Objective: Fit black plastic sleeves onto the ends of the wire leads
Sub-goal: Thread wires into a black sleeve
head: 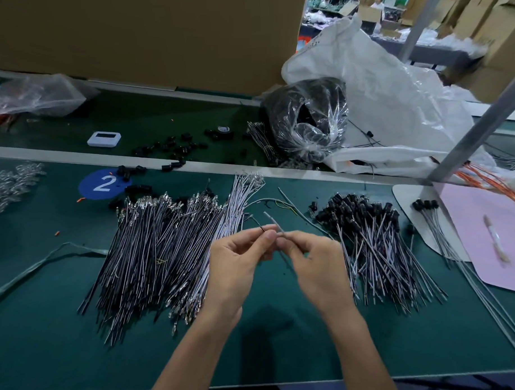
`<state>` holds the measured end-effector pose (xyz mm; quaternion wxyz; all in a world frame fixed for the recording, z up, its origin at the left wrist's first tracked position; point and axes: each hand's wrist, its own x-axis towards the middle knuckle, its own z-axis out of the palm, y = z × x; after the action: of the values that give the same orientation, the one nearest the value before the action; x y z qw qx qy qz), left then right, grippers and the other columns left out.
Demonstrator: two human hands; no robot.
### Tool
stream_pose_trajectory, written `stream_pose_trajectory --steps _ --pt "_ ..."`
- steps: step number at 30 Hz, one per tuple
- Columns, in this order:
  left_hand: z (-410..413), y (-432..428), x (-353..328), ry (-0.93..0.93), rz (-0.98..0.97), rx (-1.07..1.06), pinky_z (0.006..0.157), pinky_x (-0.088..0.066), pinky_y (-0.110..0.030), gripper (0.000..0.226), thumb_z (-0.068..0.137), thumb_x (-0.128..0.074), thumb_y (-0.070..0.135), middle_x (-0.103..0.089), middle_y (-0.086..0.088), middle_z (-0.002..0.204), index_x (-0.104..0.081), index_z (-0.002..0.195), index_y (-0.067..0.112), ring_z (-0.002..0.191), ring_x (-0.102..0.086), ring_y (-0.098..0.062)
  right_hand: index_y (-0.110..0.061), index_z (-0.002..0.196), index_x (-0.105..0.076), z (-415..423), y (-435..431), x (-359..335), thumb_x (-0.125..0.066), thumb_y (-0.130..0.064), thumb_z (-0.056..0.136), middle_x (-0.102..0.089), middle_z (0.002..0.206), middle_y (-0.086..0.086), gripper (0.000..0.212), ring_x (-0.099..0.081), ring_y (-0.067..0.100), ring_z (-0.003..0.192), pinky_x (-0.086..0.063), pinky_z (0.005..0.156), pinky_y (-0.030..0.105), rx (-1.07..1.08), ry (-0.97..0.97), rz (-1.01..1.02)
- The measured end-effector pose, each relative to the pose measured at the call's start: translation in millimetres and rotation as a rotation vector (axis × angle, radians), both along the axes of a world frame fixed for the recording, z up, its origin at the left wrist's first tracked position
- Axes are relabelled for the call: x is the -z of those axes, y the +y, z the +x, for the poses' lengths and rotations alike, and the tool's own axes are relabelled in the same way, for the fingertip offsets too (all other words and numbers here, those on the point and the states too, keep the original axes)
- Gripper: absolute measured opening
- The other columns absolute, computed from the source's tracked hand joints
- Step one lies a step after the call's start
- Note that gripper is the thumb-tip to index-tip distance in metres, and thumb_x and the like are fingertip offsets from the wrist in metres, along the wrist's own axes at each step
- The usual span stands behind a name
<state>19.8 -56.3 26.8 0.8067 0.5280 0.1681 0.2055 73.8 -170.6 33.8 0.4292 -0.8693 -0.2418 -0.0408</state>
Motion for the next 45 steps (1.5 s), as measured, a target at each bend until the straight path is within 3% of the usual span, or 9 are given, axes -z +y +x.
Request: stream_pose_trajectory --steps 7,19,21,25,27,31,37,40,45 --pt "-1.7 6.2 7.7 0.012 -0.005 0.022 0.06 -0.053 -0.021 0.017 0.072 -0.073 0.017 -0.075 -0.006 0.078 -0.078 0.087 0.01 0.064 -0.066 -0.011 -0.017 0.087 -0.079 -4.0 -0.6 5.7 -0.063 -0.011 0.094 -0.072 0.075 -0.022 0.018 -0.067 -0.007 0.077 -0.046 0.072 0.008 -0.177 0.182 0.08" --pt "-1.1 11.1 13.4 0.03 0.04 0.015 0.064 -0.048 -0.015 0.01 0.076 -0.072 0.025 -0.073 0.005 0.074 -0.081 0.081 0.023 0.062 -0.058 -0.003 -0.023 0.079 -0.073 -8.3 0.0 16.3 -0.07 -0.006 0.087 -0.073 0.069 -0.005 0.019 -0.07 0.013 0.065 -0.056 0.067 0.026 -0.066 0.178 0.342" --pt "-0.9 19.4 16.3 0.054 0.243 -0.021 0.067 -0.049 -0.015 0.011 0.085 -0.071 0.016 -0.075 0.006 0.08 -0.079 0.086 0.022 0.069 -0.064 -0.003 -0.019 0.079 -0.073 -6.8 -2.2 16.8 -0.07 -0.005 0.087 -0.073 0.068 0.0 0.016 -0.071 0.018 0.061 -0.057 0.062 0.028 -0.01 0.225 0.417" --pt "1.3 43.6 27.8 0.185 1.043 -0.117 0.085 -0.044 -0.019 0.028 0.09 -0.063 0.0 -0.071 0.013 0.099 -0.075 0.106 0.02 0.094 -0.06 -0.008 -0.016 0.085 -0.072 -0.5 -14.4 15.6 -0.069 -0.003 0.087 -0.073 0.069 0.007 0.014 -0.069 0.023 0.056 -0.053 0.052 0.023 0.079 0.325 0.516" --pt "6.0 50.2 31.9 0.193 1.27 -0.04 0.091 -0.038 -0.018 0.043 0.086 -0.057 -0.011 -0.07 0.007 0.109 -0.071 0.115 0.017 0.106 -0.054 -0.015 -0.012 0.086 -0.071 2.5 -19.5 15.9 -0.068 -0.002 0.087 -0.073 0.069 0.008 0.011 -0.07 0.023 0.056 -0.053 0.051 0.022 0.099 0.354 0.516" --pt "19.5 51.4 37.7 0.199 1.491 0.208 0.098 -0.034 -0.026 0.054 0.085 -0.053 -0.009 -0.064 0.01 0.123 -0.065 0.127 0.024 0.117 -0.044 -0.017 -0.007 0.085 -0.068 3.4 -24.4 19.3 -0.066 0.002 0.088 -0.074 0.072 0.008 0.009 -0.071 0.021 0.062 -0.053 0.051 0.022 0.119 0.395 0.502" --pt "34.7 43.7 41.8 0.191 1.725 0.309 0.094 -0.034 -0.026 0.032 0.096 -0.053 0.009 -0.064 0.006 0.112 -0.063 0.123 0.023 0.109 -0.046 -0.017 -0.019 0.076 -0.069 5.4 -31.1 20.2 -0.07 -0.003 0.085 -0.068 0.07 -0.001 0.019 -0.061 0.009 0.064 -0.05 0.059 0.02 0.141 0.28 0.401" --pt "39.6 45.3 40.2 0.199 1.636 0.281 0.091 -0.035 -0.024 0.02 0.098 -0.057 0.025 -0.064 0.004 0.108 -0.063 0.115 0.018 0.104 -0.05 -0.016 -0.019 0.077 -0.068 8.1 -33.8 19.2 -0.07 -0.005 0.086 -0.067 0.071 -0.006 0.016 -0.06 0.005 0.066 -0.048 0.064 0.018 0.167 0.261 0.374" --pt "32.2 41.4 31.6 0.139 0.907 0.16 0.076 -0.05 -0.015 0.011 0.086 -0.072 0.01 -0.072 0.007 0.086 -0.07 0.095 0.015 0.079 -0.066 -0.007 -0.02 0.08 -0.067 11.2 -36.8 13.6 -0.069 -0.008 0.087 -0.066 0.073 -0.01 0.014 -0.058 0.001 0.066 -0.048 0.063 0.014 0.139 0.238 0.291"
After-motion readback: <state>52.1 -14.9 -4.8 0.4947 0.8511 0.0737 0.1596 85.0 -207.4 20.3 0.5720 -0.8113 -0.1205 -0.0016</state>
